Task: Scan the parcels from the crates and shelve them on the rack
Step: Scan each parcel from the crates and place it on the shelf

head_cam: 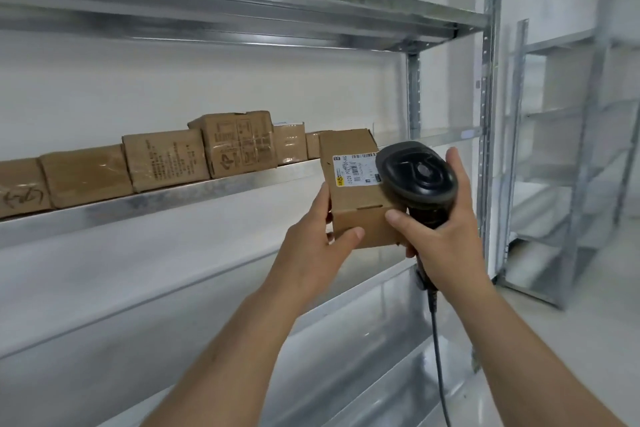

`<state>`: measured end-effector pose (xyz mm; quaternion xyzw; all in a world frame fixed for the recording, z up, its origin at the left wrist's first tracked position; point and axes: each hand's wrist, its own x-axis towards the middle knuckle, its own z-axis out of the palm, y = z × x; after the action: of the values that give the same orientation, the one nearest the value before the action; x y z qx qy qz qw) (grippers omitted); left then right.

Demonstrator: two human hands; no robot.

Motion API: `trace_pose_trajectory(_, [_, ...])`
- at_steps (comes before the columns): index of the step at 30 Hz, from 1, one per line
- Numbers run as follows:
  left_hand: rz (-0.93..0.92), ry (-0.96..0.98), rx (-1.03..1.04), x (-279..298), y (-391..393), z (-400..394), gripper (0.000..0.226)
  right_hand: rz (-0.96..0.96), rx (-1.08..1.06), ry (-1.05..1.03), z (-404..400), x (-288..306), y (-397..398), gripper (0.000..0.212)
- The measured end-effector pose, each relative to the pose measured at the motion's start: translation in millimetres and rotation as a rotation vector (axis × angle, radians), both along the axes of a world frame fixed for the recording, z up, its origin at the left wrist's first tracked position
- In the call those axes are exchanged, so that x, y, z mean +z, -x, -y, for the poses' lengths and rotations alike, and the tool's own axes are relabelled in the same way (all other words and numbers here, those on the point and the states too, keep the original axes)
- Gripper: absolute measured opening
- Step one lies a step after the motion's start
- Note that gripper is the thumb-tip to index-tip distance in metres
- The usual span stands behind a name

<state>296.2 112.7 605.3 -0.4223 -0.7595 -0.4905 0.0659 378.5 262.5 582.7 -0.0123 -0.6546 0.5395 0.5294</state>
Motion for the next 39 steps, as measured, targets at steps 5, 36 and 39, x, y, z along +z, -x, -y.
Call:
trace_pose_trajectory(5, [-0.04,-0.003,-0.046,18,56,-56,0.068,-0.001,-0.048,0.006,-53,17,49,0.101])
trace_pose_trajectory(36, [-0.075,0.116,0.485,69,240,-253,0.036,0.188,0.339,-0.05,-277,86,300,0.101])
trace_pose_trajectory(39, [-0.119,0.147,0.581,67,250,-261,0.016,0.214,0.421,-0.042,-289,86,322,0.101])
